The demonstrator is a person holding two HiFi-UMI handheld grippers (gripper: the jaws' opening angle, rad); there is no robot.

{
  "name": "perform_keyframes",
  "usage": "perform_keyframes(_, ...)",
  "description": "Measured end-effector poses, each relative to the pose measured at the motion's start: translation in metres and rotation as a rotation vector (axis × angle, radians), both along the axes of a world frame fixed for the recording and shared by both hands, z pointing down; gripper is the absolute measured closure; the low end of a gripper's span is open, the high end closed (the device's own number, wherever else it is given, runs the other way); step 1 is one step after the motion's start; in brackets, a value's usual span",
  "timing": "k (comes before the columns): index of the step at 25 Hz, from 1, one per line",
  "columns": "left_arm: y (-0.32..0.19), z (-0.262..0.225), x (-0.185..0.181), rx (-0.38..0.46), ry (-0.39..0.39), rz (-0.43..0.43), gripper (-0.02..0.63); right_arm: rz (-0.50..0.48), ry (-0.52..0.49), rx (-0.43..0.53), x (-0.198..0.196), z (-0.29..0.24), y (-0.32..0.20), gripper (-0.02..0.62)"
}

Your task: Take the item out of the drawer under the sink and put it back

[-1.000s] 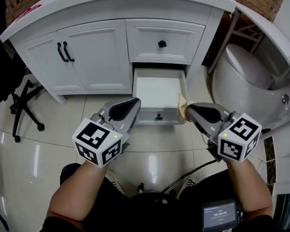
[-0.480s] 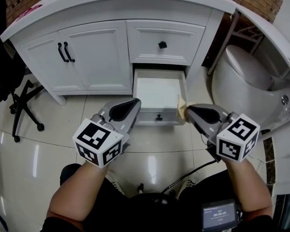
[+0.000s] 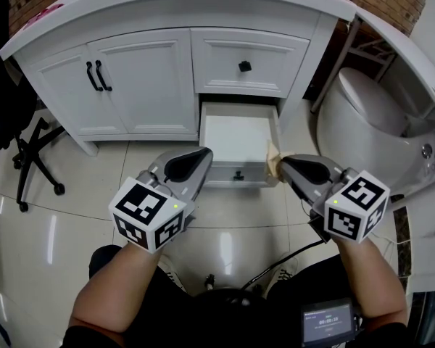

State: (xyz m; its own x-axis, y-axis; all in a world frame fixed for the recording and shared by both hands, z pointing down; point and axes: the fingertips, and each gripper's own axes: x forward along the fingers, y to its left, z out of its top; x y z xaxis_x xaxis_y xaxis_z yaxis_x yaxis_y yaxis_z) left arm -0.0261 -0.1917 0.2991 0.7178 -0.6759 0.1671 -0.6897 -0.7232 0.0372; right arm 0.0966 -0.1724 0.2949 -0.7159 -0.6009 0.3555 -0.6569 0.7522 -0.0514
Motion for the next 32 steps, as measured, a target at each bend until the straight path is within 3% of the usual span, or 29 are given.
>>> perform_keyframes(16, 0.002, -0.001, 0.000, -0.001, 0.012, 0.006, 0.601, 0.048, 0.020, 0.054, 0.005, -0.014, -0.021, 0.586)
perform_keyframes(22, 0.001, -0.002, 0.000, -0.008, 0.023, 0.013, 0.601, 0.042, 0.100, 0.058, 0.004, -0.016, -0.045, 0.586)
perform_keyframes(32, -0.002, -0.004, -0.006, -0.013, 0.030, 0.006, 0.601, 0.023, 0.357, 0.072, -0.001, 0.012, -0.118, 0.586)
